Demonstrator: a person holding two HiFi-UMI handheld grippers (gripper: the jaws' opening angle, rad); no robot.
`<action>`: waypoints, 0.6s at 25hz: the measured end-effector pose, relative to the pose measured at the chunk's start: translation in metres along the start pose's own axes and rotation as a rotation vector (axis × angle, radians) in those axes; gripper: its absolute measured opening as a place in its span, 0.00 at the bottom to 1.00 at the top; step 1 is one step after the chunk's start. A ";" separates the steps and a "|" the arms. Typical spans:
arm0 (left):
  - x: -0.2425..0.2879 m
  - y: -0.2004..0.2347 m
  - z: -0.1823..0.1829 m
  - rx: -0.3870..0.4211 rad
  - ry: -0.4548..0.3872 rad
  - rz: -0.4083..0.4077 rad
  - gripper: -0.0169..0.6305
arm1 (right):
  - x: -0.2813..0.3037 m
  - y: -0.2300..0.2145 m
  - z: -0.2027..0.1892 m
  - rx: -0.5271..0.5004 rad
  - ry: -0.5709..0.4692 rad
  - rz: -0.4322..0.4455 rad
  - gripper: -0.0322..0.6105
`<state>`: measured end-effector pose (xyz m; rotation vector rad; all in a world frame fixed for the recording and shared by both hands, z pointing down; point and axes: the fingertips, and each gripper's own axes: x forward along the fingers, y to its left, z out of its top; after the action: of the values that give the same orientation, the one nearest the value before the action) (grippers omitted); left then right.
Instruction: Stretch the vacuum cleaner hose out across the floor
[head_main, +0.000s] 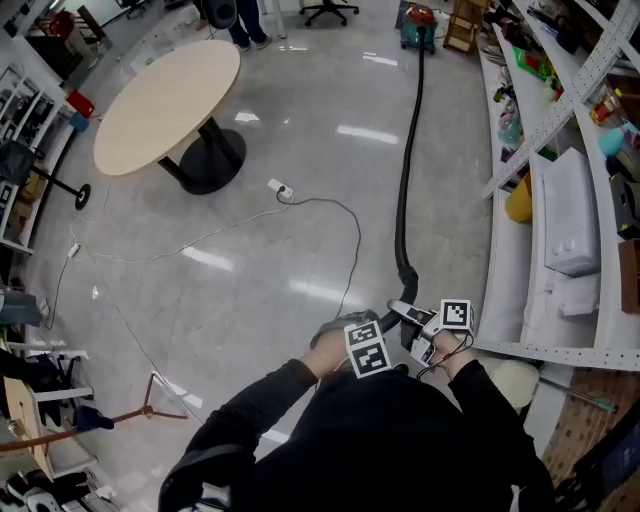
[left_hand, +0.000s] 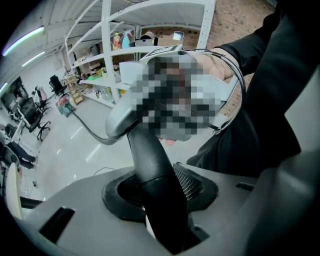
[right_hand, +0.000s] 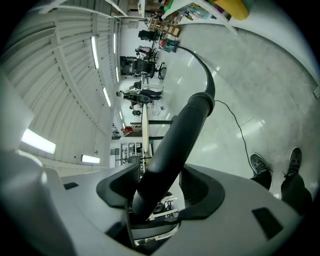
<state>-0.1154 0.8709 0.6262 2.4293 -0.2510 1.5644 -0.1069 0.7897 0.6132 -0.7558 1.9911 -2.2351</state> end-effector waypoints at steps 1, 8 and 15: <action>0.002 -0.009 0.007 0.006 0.008 0.007 0.28 | -0.007 -0.001 -0.003 -0.016 0.011 0.016 0.42; 0.031 -0.055 0.046 0.078 0.083 0.059 0.28 | -0.046 -0.010 -0.012 -0.038 0.010 0.115 0.41; 0.054 -0.070 0.091 -0.315 -0.177 0.036 0.31 | -0.097 -0.019 0.018 -0.112 -0.121 0.222 0.37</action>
<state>0.0050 0.9105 0.6318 2.3215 -0.5335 1.2155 -0.0097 0.8110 0.6011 -0.6273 2.0443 -1.9235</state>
